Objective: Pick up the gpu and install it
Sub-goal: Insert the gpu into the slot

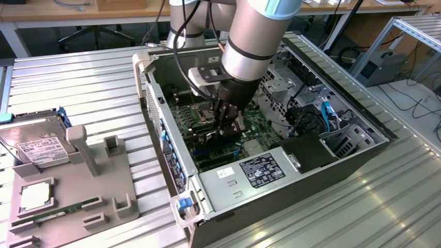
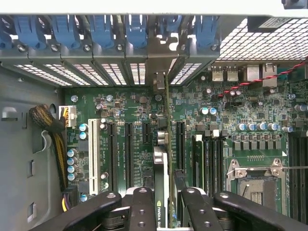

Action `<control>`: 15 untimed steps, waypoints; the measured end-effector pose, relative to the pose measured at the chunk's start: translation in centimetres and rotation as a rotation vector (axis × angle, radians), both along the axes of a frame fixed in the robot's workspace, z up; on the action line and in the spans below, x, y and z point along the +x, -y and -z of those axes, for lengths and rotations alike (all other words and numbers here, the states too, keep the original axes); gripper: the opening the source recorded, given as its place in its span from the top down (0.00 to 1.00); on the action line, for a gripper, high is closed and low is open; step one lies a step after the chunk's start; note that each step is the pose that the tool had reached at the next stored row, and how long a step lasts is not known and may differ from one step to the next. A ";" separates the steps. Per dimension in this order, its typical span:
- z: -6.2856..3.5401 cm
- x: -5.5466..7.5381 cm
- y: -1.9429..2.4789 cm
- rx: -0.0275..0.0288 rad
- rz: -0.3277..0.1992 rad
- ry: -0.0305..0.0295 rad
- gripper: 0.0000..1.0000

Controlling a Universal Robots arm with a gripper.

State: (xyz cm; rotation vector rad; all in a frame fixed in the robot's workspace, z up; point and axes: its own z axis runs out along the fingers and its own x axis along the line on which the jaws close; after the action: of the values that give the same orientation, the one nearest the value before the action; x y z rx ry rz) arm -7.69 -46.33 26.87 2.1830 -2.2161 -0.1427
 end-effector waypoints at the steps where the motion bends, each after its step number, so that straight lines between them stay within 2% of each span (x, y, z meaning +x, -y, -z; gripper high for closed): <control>1: 0.00 0.0 0.00 -0.0002 0.000 -0.0001 0.74; 10: 0.03 0.0 0.00 0.0000 0.000 0.0000 0.74; 11: 0.10 0.0 -0.02 0.0018 0.000 0.0008 0.74; 12: 0.08 0.0 -0.01 0.0010 0.000 0.0004 0.73; 14: 0.03 0.0 0.00 0.0001 0.000 0.0000 0.60; 15: 0.03 0.0 0.00 0.0001 0.000 0.0001 0.60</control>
State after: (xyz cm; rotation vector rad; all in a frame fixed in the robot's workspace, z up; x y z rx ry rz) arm -7.73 -46.33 26.84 2.1831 -2.2162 -0.1427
